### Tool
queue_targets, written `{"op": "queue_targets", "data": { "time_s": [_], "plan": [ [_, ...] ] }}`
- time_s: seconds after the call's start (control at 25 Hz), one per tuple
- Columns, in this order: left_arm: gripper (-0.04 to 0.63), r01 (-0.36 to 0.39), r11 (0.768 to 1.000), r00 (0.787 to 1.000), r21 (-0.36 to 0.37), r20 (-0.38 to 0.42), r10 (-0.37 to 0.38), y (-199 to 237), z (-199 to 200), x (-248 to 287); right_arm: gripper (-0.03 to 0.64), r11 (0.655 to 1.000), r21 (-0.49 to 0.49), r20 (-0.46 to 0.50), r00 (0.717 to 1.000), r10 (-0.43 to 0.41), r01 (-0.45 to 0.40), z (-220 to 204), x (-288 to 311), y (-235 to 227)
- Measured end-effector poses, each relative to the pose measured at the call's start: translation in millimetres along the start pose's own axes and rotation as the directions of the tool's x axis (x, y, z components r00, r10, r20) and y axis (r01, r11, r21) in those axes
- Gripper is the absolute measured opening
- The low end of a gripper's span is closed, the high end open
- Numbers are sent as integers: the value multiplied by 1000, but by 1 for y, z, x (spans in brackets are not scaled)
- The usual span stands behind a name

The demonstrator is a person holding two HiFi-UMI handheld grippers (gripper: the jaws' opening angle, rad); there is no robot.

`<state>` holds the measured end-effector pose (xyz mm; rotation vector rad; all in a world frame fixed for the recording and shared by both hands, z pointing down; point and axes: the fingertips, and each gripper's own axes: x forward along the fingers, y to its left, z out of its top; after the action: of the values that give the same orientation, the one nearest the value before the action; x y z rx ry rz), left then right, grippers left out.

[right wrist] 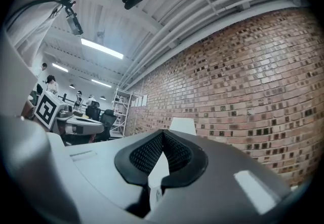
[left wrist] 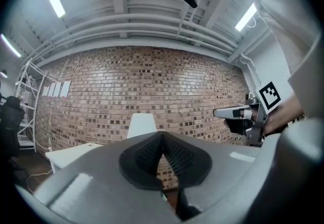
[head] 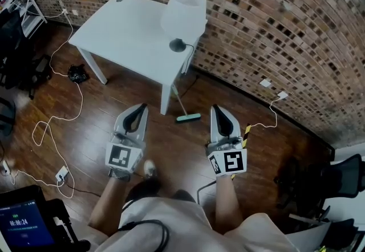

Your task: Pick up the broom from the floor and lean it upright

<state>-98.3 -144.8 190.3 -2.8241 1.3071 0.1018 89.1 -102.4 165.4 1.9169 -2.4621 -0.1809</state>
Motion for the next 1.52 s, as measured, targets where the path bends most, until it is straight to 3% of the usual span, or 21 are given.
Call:
{"op": "queue_targets", "data": {
  "time_s": [0.48, 0.92, 1.16, 1.52],
  "plan": [
    [0, -40, 999, 999, 29, 4, 40, -80, 7, -32, 12, 999, 24, 11, 999, 48, -48, 2, -82, -17],
    [0, -49, 998, 999, 51, 11, 49, -175, 21, -103, 12, 996, 27, 30, 996, 84, -85, 21, -179, -4],
    [0, -79, 996, 997, 46, -3, 80, -203, 24, -136, 12, 993, 54, 7, 994, 108, -108, 20, -221, 5],
    [0, -27, 998, 1000, 56, 1, 27, -225, 41, -157, 14, 991, 83, 16, 995, 100, -101, 39, -249, 22]
  ]
}}
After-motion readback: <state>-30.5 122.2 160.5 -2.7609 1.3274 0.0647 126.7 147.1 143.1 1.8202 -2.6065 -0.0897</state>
